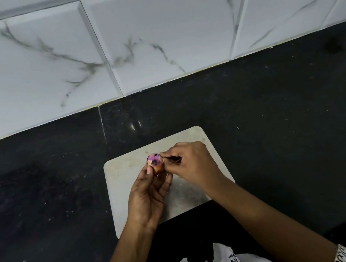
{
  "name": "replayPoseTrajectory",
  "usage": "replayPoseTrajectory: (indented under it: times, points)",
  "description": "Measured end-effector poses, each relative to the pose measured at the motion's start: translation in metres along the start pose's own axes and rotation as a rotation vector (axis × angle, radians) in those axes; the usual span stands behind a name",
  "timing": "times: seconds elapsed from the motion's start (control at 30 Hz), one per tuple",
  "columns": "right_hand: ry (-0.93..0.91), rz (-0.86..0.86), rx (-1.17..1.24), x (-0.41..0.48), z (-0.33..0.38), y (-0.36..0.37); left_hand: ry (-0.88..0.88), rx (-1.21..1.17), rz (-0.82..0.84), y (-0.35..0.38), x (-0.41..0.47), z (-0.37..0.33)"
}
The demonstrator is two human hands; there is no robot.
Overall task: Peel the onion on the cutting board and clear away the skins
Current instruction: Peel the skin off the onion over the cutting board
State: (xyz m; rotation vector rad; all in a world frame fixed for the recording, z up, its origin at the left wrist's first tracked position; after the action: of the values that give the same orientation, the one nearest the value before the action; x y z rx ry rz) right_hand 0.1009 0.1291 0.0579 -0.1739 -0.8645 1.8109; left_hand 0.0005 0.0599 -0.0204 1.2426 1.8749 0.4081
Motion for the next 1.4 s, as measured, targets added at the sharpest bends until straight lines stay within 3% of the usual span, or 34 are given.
replayPoseTrajectory:
  times: [0.13,0.23,0.33,0.4,0.47,0.97,1.23,1.4]
  points:
    - [-0.082,-0.086,-0.099,-0.001,0.007,0.003,0.008,-0.006,0.007,-0.001,-0.002,0.001]
    - [-0.013,-0.050,0.056,0.003,-0.005,0.003,-0.010,0.003,0.006,-0.001,-0.004,0.002]
    - [-0.025,0.150,0.221,0.003,-0.012,0.004,-0.036,0.017,-0.001,0.002,-0.002,-0.002]
    - [-0.068,0.347,0.154,0.001,-0.011,0.009,-0.055,0.056,-0.013,0.002,0.000,-0.006]
    - [-0.106,0.416,0.067,0.003,-0.010,0.010,-0.082,0.120,-0.019,0.003,0.002,-0.008]
    - [-0.157,0.313,0.108,0.004,-0.014,0.008,-0.212,0.228,-0.093,0.005,0.002,-0.014]
    - [-0.182,0.443,0.030,0.008,-0.014,0.013,-0.248,0.302,-0.084,0.005,0.001,-0.013]
    - [-0.226,0.407,0.066,0.003,-0.015,0.013,-0.260,0.325,-0.087,0.005,0.000,-0.015]
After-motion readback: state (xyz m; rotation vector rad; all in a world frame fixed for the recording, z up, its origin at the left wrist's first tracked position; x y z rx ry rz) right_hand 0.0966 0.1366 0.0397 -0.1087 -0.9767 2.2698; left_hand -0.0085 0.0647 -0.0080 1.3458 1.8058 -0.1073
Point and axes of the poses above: each hand's wrist, its own x-axis towards the middle knuckle, its own y-axis out of the palm, z = x × y, the point moved 7 cm from there along x, towards the middle knuckle, and after that the axes turned 1 degree about y, right-handed, at the moved point
